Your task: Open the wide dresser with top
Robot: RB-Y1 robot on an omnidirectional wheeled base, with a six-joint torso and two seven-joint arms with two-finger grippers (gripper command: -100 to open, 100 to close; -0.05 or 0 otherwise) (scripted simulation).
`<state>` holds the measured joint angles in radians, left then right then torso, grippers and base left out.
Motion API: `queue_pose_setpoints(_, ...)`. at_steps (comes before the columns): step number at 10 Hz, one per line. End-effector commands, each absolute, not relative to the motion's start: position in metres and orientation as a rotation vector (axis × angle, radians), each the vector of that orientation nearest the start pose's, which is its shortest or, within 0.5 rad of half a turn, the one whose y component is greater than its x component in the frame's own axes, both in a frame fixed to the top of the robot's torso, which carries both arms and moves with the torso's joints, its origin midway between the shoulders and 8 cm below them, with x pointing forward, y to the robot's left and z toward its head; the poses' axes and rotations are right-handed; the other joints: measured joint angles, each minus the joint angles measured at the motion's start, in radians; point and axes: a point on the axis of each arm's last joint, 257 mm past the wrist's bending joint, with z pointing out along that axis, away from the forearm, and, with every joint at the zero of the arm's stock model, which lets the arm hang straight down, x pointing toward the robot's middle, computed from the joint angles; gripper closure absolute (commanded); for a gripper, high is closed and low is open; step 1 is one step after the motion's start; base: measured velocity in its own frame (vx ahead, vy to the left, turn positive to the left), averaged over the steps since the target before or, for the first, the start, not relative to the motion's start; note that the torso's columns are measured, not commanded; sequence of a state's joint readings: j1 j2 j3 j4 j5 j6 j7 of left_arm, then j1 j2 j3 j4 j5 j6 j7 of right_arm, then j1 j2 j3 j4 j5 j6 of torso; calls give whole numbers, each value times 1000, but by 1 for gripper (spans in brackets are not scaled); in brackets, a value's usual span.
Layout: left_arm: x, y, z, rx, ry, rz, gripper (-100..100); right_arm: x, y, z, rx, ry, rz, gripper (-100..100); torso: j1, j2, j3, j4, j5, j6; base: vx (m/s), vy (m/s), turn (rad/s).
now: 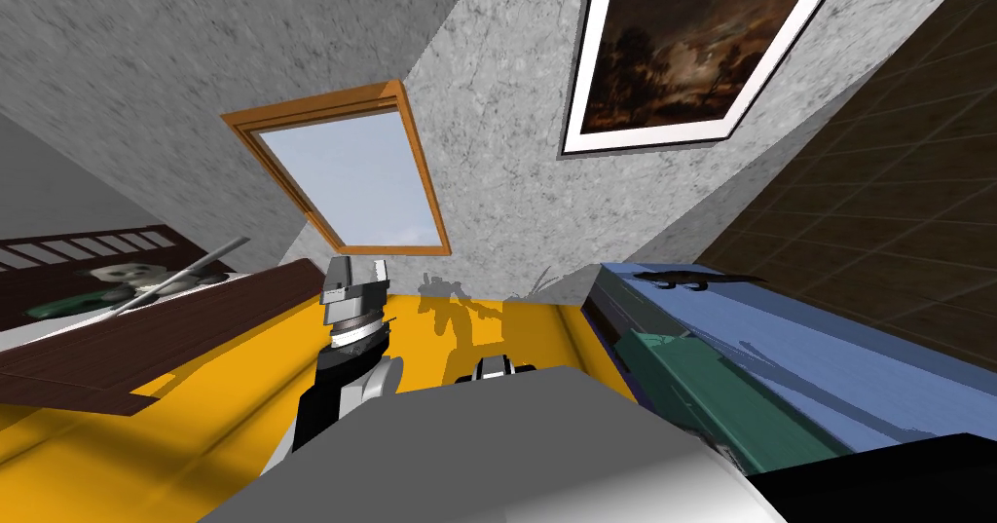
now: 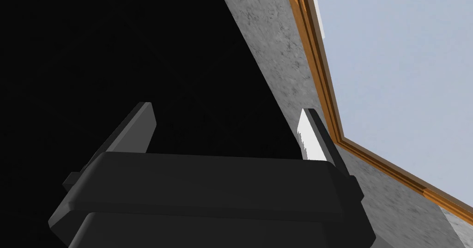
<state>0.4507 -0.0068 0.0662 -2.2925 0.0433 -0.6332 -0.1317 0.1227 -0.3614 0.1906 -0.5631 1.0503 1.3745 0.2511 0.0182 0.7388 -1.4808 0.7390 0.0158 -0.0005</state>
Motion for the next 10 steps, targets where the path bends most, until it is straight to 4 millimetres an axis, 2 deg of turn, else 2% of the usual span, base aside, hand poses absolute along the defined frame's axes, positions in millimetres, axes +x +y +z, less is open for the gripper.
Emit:
queue_pose_setpoints(1, 313, 295, 69, -486, 471, -1191, 0, 34, -650, -427, 475, 2224, -2133, -100, 0, 2, 1, 0, 1, 1, -37, 141, -3)
queue_pose_setpoints(3, 313, 295, 69, -486, 471, -1191, 0, 39, -668, -421, 475, 2234, -2126, -100, -21, 0, 5, -1, -15, 1, -23, 86, -3)
queue_pose_setpoints(4, 313, 295, 69, -486, 471, -1191, 0, 39, -668, -421, 475, 2234, -2126, -100, -25, -1, 5, -1, -18, 1, -10, 38, 3)
queue_pose_setpoints(5, 313, 295, 69, -486, 471, -1191, 0, 44, -685, -414, 475, 2242, -2119, -100, -24, -2, 4, -1, -18, 1, -12, 59, -7)
queue_pose_setpoints(6, 313, 295, 69, -486, 471, -1191, 0, 44, -685, -414, 475, 2242, -2119, -100, -20, -2, 4, -1, -16, 0, -19, 60, -1)
queue_pose_setpoints(7, 313, 295, 69, -486, 471, -1191, 0, 49, -702, -407, 474, 2249, -2111, -100, -17, -1, 5, -1, -15, 0, -26, 90, 1)
queue_pose_setpoints(9, 313, 295, 69, -486, 471, -1191, 0, 55, -719, -399, 473, 2254, -2101, -100, -12, 0, 4, 0, -10, 0, -23, 94, -1)
queue_pose_setpoints(10, 313, 295, 69, -486, 471, -1191, 0, 51, -711, -405, 473, 2260, -2097, -100, -10, 0, 3, 0, -9, 1, -9, 34, 5)
